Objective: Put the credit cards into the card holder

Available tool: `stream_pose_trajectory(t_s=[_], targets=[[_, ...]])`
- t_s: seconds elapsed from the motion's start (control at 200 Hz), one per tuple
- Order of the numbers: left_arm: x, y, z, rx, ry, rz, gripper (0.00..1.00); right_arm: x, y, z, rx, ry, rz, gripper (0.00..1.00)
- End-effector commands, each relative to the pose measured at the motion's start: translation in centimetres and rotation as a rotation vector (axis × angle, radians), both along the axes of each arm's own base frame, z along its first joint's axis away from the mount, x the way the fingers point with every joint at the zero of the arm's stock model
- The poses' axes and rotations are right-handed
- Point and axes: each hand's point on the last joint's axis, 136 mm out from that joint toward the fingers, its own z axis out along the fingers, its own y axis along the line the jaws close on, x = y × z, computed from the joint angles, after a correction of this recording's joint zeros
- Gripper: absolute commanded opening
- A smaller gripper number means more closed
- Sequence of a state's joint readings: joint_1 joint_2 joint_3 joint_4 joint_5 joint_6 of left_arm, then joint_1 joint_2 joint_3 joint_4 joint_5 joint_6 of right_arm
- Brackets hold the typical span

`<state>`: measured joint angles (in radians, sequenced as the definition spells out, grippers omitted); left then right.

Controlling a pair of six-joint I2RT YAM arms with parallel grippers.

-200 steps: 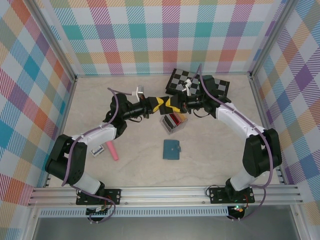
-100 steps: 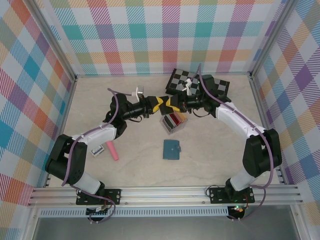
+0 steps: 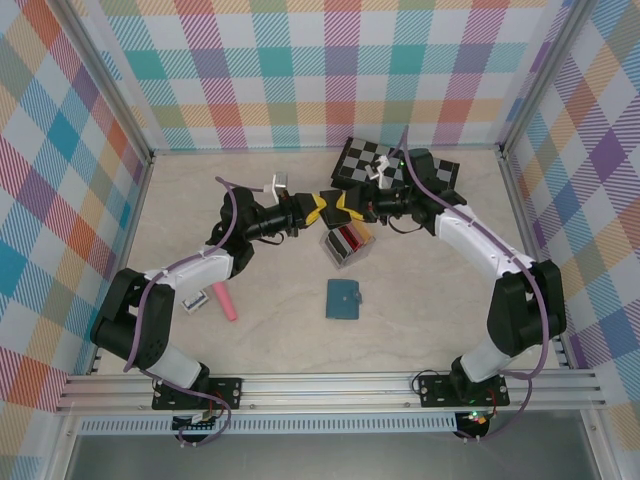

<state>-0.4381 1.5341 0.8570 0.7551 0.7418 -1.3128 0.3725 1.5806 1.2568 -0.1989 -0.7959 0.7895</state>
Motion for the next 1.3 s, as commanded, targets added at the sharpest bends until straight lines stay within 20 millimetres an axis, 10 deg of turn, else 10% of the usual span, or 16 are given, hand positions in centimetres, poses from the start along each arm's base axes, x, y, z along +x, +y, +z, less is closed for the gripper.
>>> stream_pose_trajectory(t_s=[0.0, 1.295], targets=[[-0.8, -0.6, 2.1, -0.047, -0.1, -0.036, 0.11, 0.1, -0.9, -1.2, -0.039, 0.024, -0.049, 0.18], [0.0, 1.1, -1.4, 0.048, -0.022, 0.032, 0.11, 0.7, -3.1, -2.6, -0.146, 0.012, -0.148, 0.11]])
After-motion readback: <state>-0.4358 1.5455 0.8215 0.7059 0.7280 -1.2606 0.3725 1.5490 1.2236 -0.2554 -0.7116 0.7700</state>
